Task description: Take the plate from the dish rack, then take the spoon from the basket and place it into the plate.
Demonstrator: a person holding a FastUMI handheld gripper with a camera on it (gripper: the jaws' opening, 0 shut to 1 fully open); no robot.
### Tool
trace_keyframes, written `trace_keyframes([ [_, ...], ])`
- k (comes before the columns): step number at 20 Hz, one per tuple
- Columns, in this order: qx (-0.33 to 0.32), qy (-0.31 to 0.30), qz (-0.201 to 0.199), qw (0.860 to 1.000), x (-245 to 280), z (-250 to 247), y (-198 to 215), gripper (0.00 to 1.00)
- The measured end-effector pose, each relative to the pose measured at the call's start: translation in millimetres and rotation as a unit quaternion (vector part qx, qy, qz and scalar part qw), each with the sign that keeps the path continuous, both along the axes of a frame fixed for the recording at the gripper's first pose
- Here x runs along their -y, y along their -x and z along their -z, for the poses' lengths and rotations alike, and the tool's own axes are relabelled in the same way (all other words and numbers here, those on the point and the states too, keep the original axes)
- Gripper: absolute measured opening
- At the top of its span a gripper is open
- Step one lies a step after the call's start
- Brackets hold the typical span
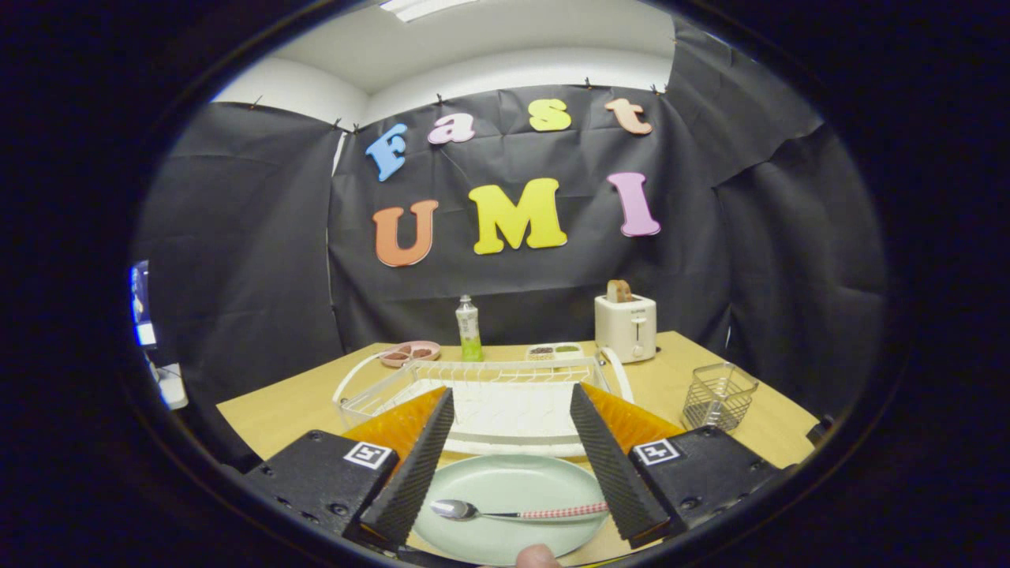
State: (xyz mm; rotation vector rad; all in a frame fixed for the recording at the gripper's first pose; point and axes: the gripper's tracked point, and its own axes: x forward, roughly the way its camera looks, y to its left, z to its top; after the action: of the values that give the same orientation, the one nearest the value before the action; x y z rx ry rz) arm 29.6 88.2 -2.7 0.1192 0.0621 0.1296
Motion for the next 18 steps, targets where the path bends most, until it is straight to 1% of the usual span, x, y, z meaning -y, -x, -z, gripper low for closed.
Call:
trace_keyframes([
  [1,0.005,0.001,0.005,1.0,1.9,-3.0,2.4,0.99],
  [3,0.009,0.007,0.012,1.0,4.9,-7.8,6.1,1.0],
  [7,0.026,0.013,0.014,0.999,3.1,-18.5,18.8,1.0],
  [11,0.034,0.03,0.004,0.999,-0.9,-22.6,36.0,1.0],
  [14,0.048,0.05,0.011,0.998,2.3,-25.6,45.6,1.0],
  [18,0.045,0.035,0.017,0.998,1.6,-27.7,58.8,1.0],
])
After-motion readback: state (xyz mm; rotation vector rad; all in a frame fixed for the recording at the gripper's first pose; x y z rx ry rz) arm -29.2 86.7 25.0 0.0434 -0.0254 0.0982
